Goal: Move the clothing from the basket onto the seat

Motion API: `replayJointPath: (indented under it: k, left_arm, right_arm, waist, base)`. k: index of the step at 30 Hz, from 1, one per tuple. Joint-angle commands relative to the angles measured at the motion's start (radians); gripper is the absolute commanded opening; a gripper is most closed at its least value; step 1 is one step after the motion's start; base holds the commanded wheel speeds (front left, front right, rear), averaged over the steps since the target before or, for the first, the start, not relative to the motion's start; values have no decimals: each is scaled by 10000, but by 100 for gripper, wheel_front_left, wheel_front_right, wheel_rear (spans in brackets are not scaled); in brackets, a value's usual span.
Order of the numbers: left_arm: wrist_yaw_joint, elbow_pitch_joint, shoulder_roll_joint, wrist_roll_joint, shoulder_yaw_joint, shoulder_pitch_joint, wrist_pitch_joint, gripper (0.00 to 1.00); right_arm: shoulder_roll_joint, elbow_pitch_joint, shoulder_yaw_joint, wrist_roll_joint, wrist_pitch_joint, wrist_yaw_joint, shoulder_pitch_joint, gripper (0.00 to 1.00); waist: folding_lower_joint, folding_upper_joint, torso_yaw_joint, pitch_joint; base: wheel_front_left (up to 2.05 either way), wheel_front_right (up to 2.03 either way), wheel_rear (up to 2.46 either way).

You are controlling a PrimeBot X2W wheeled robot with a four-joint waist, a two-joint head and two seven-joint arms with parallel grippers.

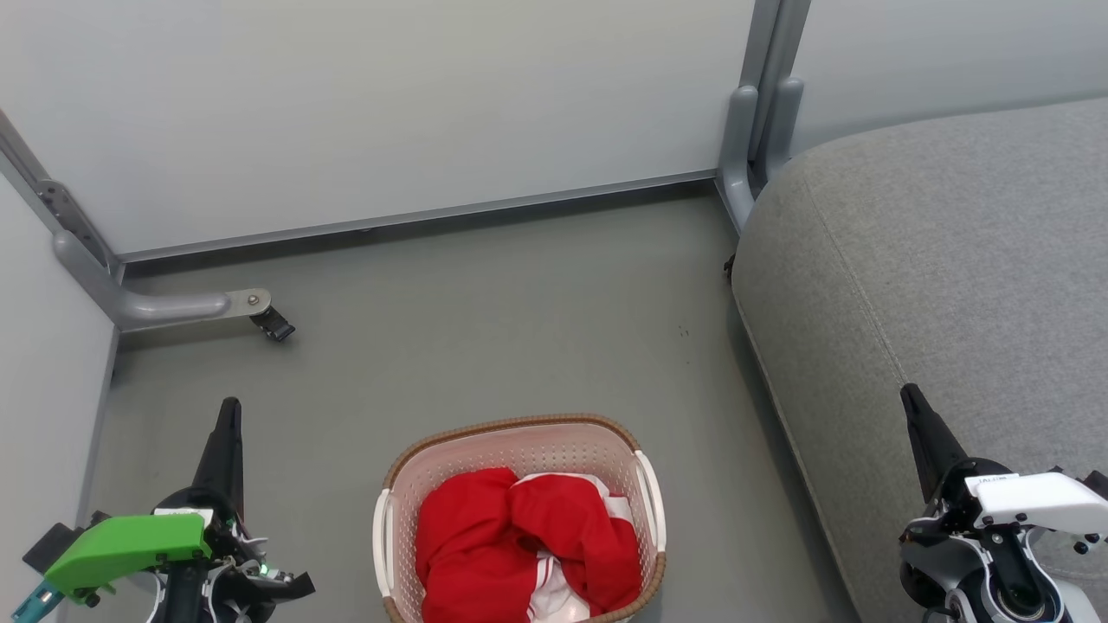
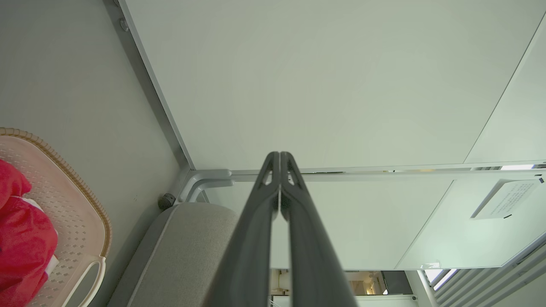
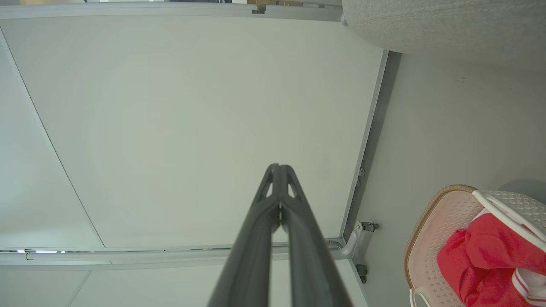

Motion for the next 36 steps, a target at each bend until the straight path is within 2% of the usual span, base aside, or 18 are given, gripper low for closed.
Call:
replayJointPath:
  k: [1,36]
  left_arm:
    - [-47,-4,1,-29,15,-126,30,0]
    - [-47,-4,1,-28,15,-126,30,0]
  right_arm:
    - [-28,9,-10,4,21,-3,-47,0]
    - [-28,9,-9,3,20,-3,-47,0]
  waist:
    - [0,0,0,0]
    - [0,0,0,0]
  base:
    - [0,0,0]
    - [0,0,0]
